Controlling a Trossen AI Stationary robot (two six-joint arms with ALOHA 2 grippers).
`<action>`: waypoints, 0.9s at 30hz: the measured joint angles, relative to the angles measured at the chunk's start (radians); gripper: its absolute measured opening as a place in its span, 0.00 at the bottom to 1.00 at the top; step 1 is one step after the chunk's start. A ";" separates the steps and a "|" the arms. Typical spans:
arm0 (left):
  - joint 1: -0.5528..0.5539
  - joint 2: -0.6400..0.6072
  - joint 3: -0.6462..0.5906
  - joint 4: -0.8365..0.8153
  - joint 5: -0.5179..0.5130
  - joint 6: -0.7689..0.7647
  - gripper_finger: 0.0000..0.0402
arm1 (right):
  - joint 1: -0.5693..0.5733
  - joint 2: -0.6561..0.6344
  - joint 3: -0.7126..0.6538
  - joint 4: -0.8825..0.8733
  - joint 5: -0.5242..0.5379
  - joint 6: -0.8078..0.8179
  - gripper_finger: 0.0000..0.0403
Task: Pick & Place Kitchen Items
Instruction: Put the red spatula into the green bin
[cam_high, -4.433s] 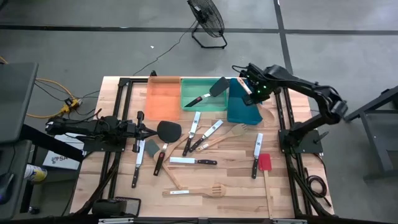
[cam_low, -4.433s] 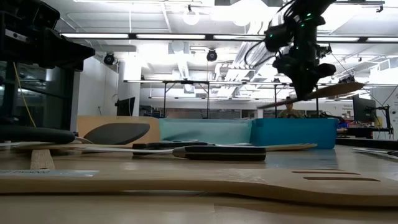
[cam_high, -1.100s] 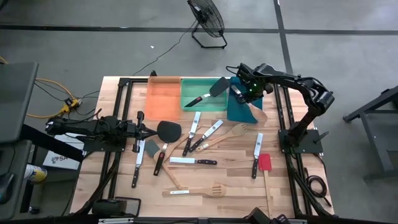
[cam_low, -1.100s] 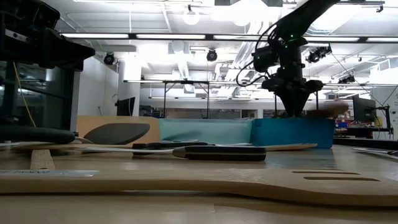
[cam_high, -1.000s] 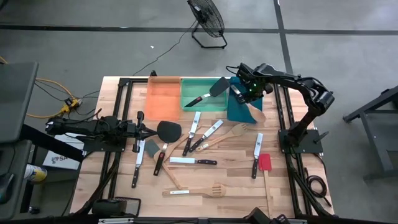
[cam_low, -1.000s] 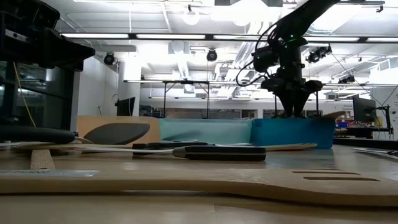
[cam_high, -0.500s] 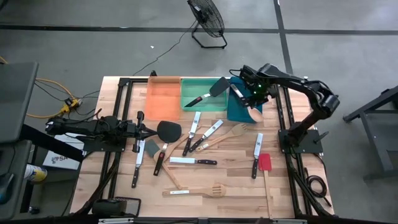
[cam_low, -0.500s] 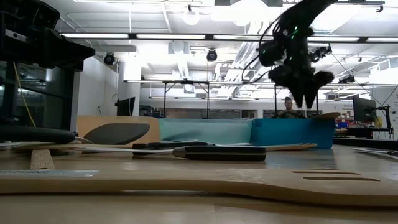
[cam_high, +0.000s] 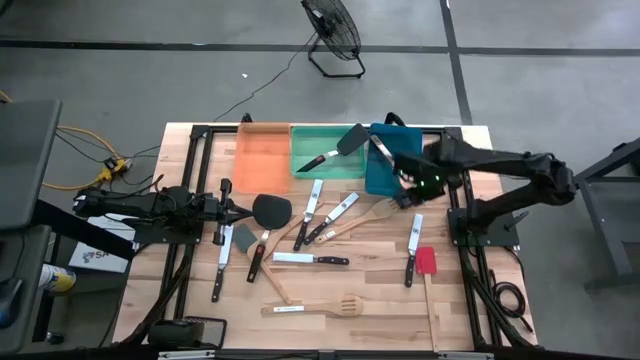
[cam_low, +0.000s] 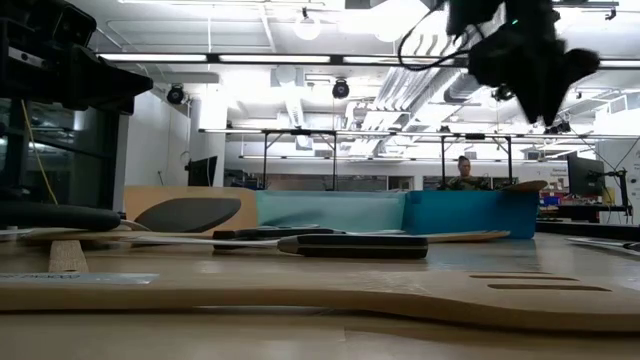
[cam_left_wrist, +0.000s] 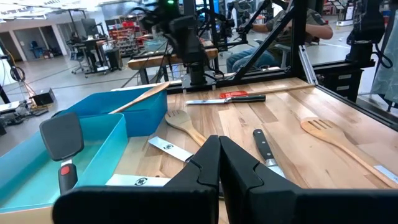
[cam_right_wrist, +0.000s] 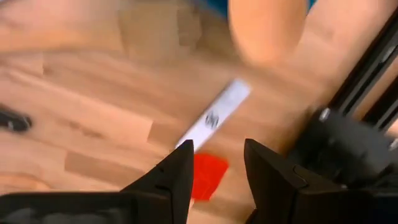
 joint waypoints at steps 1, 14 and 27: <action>0.000 0.000 0.000 0.000 0.000 0.000 0.00 | 0.034 -0.006 -0.015 0.000 -0.011 0.044 0.33; 0.000 0.000 0.000 0.000 0.000 0.000 0.00 | 0.474 -0.007 -0.108 0.070 -0.073 0.593 0.36; 0.000 0.000 0.000 0.000 0.000 0.000 0.00 | 0.834 0.089 -0.108 0.210 -0.092 1.097 0.58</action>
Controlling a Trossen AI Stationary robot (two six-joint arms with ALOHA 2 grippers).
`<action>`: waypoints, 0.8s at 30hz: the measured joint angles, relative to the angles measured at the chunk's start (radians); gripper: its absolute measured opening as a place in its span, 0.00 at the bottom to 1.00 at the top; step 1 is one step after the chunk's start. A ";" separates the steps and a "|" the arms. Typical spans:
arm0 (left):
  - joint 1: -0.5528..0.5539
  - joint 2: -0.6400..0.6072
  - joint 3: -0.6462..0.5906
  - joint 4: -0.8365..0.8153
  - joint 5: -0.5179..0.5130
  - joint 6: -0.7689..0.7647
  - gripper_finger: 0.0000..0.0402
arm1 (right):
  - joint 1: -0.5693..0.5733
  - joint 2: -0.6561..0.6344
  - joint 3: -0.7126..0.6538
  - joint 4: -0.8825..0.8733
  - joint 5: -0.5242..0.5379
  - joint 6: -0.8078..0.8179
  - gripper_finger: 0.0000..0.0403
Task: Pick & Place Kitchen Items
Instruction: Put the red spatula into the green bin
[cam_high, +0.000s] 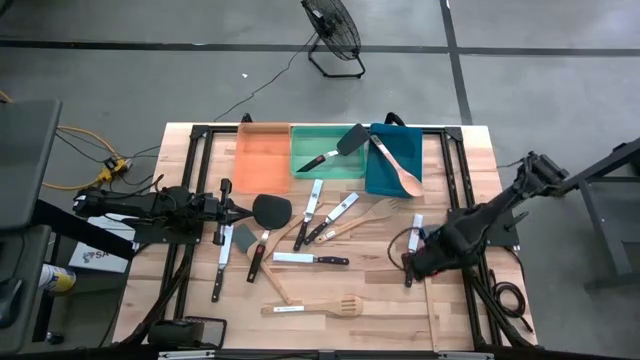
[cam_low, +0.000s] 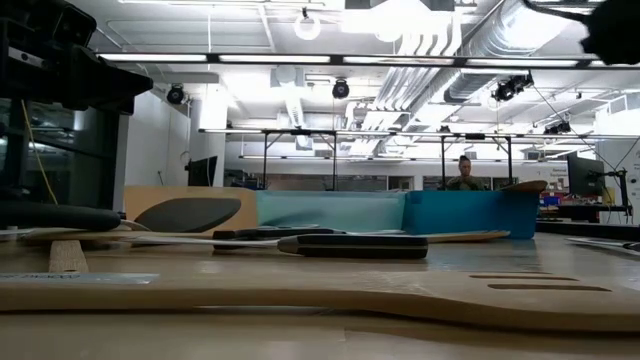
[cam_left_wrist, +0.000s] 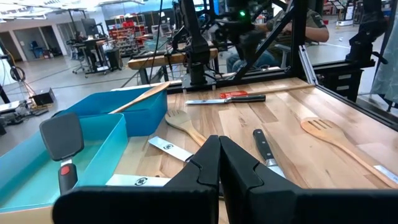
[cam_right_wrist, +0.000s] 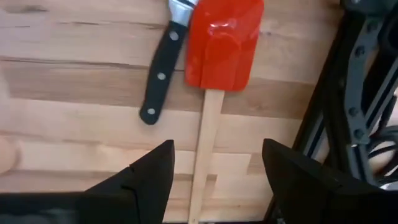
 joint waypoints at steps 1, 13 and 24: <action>0.000 0.000 0.000 0.000 0.000 0.000 0.00 | 0.015 0.016 0.000 0.007 -0.002 0.029 0.58; 0.000 0.000 0.000 0.000 0.000 0.000 0.00 | 0.084 0.112 -0.092 0.272 -0.047 0.130 0.57; 0.000 0.000 0.000 0.000 0.000 0.000 0.00 | 0.084 0.111 -0.207 0.354 -0.055 0.140 0.57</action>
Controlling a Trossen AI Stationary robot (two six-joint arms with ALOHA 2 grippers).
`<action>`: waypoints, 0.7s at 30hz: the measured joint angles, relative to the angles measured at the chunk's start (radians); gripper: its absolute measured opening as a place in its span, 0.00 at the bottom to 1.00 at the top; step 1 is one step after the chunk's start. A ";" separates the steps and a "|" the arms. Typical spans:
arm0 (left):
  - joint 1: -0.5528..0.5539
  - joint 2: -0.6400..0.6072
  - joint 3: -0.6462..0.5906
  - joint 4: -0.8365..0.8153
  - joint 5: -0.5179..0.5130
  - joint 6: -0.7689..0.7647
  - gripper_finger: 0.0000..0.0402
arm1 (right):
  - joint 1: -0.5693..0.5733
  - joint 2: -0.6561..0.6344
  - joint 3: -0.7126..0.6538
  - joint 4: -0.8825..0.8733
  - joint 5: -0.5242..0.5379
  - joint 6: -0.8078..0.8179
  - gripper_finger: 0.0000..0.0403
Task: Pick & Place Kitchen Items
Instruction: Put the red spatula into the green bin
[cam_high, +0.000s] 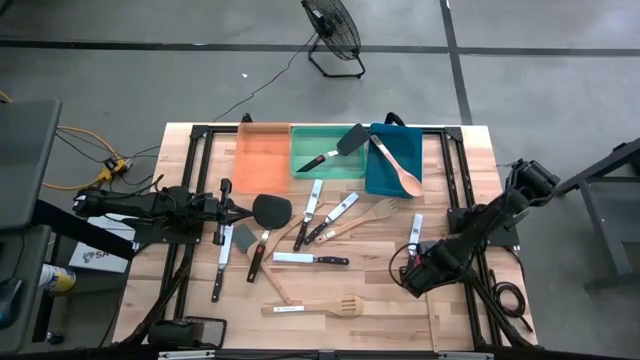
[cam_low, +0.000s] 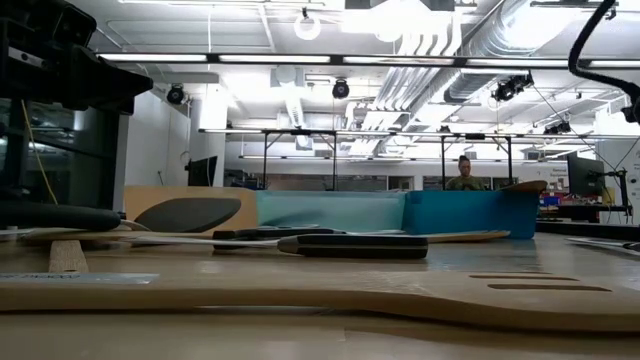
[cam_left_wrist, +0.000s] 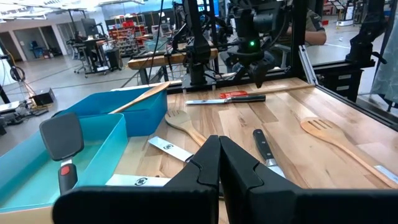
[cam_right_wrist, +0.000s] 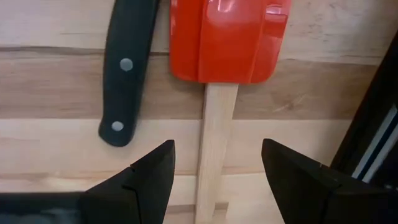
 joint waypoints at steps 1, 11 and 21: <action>0.000 0.000 0.000 0.000 0.000 0.000 0.00 | 0.001 0.000 -0.009 0.013 0.001 0.001 0.57; 0.000 0.000 0.000 0.000 0.000 0.000 0.00 | 0.035 0.000 -0.089 0.105 0.015 0.053 0.57; 0.000 0.000 0.000 0.000 0.000 0.000 0.00 | 0.035 -0.002 -0.158 0.185 0.054 0.052 0.57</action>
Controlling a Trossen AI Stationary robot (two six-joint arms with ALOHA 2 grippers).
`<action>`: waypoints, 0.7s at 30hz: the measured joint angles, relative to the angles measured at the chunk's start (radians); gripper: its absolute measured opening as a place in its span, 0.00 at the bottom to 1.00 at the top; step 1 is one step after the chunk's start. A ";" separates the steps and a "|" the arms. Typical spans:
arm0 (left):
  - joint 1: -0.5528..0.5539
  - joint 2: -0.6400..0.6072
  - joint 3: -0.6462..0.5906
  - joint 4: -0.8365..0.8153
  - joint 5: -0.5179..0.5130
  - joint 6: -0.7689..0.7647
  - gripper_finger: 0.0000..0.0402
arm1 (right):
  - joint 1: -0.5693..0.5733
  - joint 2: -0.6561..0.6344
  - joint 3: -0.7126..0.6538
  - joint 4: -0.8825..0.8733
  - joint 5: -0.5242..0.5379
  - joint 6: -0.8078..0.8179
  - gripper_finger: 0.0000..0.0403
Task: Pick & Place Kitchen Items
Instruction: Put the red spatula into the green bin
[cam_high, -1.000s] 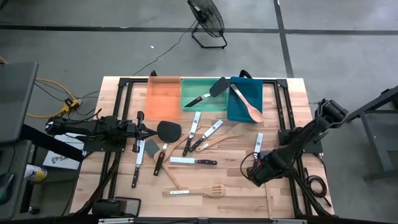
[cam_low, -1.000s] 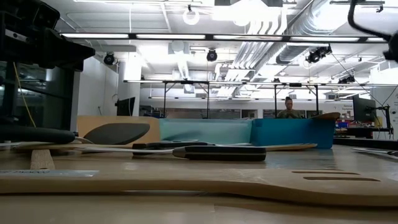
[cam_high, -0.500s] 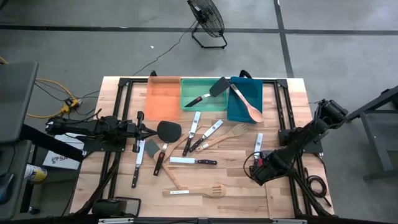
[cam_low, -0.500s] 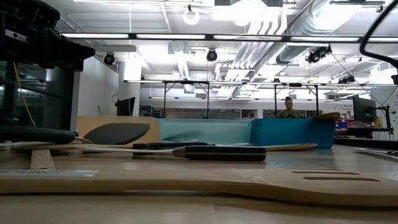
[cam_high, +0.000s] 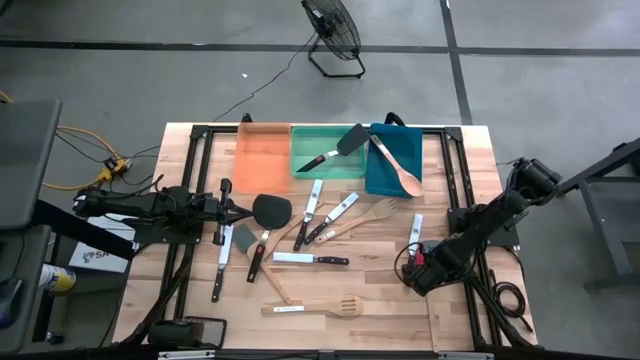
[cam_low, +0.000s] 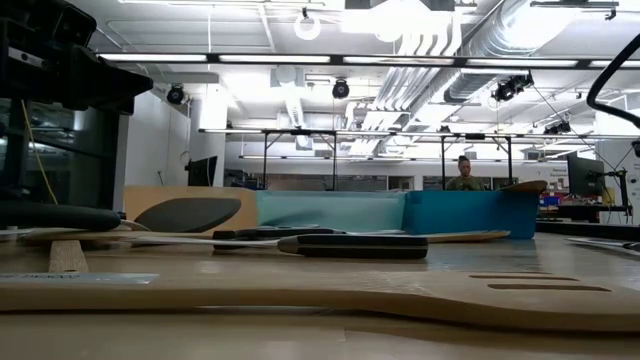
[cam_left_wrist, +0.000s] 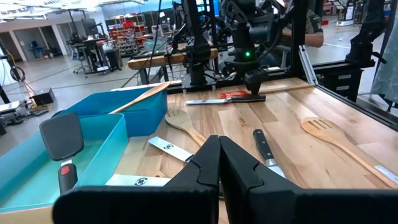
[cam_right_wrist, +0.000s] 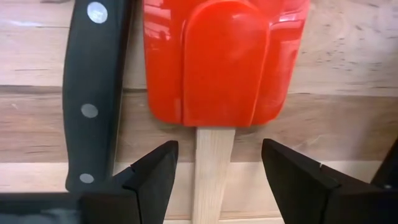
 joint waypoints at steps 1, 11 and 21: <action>0.000 0.000 0.000 0.000 0.000 0.000 0.00 | 0.000 0.001 -0.007 0.005 0.001 0.000 0.57; 0.000 0.000 0.000 0.000 0.000 0.000 0.00 | -0.001 0.000 -0.035 0.042 0.012 -0.002 0.35; 0.000 0.000 0.000 0.000 0.000 0.000 0.00 | -0.001 0.000 -0.037 0.040 -0.010 -0.039 0.16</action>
